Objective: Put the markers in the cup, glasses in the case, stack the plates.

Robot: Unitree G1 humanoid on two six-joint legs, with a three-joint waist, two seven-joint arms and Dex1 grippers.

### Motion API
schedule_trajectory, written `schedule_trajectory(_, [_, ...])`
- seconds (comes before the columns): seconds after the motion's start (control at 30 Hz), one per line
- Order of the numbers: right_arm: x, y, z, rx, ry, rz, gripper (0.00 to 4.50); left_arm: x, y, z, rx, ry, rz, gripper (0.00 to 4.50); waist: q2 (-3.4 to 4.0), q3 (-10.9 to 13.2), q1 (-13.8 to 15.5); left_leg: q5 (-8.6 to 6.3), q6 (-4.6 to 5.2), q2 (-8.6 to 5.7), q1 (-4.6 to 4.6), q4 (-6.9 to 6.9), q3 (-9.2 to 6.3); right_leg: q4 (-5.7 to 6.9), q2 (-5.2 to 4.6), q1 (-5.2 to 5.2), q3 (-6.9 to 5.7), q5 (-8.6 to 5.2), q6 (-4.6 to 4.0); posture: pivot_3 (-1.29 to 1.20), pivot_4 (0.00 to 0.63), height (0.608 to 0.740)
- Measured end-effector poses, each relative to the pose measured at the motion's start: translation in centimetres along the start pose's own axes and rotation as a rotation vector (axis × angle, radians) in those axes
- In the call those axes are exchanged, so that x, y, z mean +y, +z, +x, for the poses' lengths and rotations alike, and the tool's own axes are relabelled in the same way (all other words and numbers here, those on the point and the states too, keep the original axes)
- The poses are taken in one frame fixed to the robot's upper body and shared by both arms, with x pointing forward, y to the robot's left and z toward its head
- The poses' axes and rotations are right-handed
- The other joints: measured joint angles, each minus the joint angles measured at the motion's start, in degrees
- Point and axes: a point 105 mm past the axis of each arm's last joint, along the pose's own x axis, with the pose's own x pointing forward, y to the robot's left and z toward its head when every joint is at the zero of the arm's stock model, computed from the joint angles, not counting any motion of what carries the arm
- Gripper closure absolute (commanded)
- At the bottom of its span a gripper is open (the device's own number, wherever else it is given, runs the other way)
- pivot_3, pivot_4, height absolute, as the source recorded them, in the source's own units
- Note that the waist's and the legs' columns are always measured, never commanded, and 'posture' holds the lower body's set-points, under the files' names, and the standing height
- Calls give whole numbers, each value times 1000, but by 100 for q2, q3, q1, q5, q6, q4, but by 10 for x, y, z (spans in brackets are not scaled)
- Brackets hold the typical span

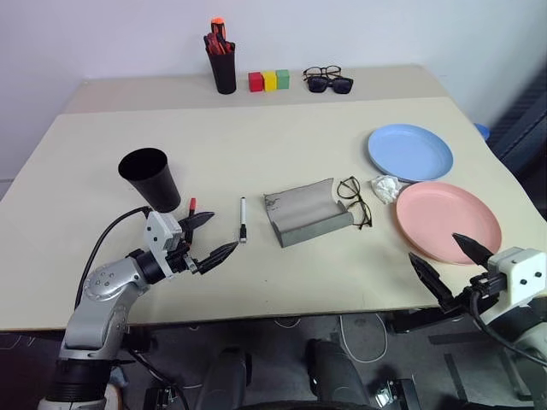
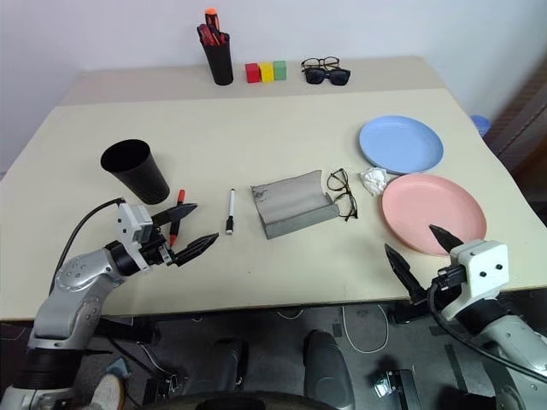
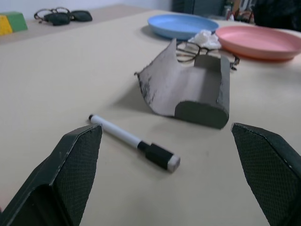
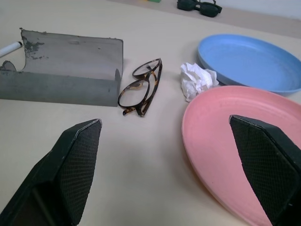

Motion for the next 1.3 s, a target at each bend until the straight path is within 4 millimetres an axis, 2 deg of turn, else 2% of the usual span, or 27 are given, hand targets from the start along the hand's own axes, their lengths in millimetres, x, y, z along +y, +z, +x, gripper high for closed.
schedule_trajectory(0.23, [-1, -4, 3, -21, 2, 7, 63, 3, -10, 1, -3, 1, -8, 0, -1, 0, -4, 0, 0, 0, 1, 0, 0, 0, 0, 0, 0, -2, 3, 0, 150, 740])
schedule_trajectory(0.73, [17, 6, 30, -102, 103, -18, 63, 8, 0, 7, -20, 22, 9, 0, -1, 1, -9, 0, 0, 0, 2, 0, 0, 3, 0, 0, 0, 7, -9, 0, 150, 740])
schedule_trajectory(0.93, [19, -4, 32, -91, 124, 8, 63, 0, -1, 2, -11, 34, 4, 0, -2, 1, -4, 0, 0, 0, -1, 0, 0, -1, 0, 0, 0, 9, -13, 0, 150, 740])
schedule_trajectory(1.17, [18, -6, 33, -86, 135, 6, 63, -4, 7, 4, -17, 56, 8, 0, -2, 1, -6, 0, 0, 0, 3, 3, -1, 5, 0, 0, 0, 3, -3, 0, 150, 740])
schedule_trajectory(1.3, [15, 2, 37, -103, 149, -23, 63, -2, 22, 15, -63, 82, -23, 0, -2, 1, -6, 0, 0, 0, 2, 5, 0, 5, 0, 1, 0, 6, -5, 0, 150, 740])
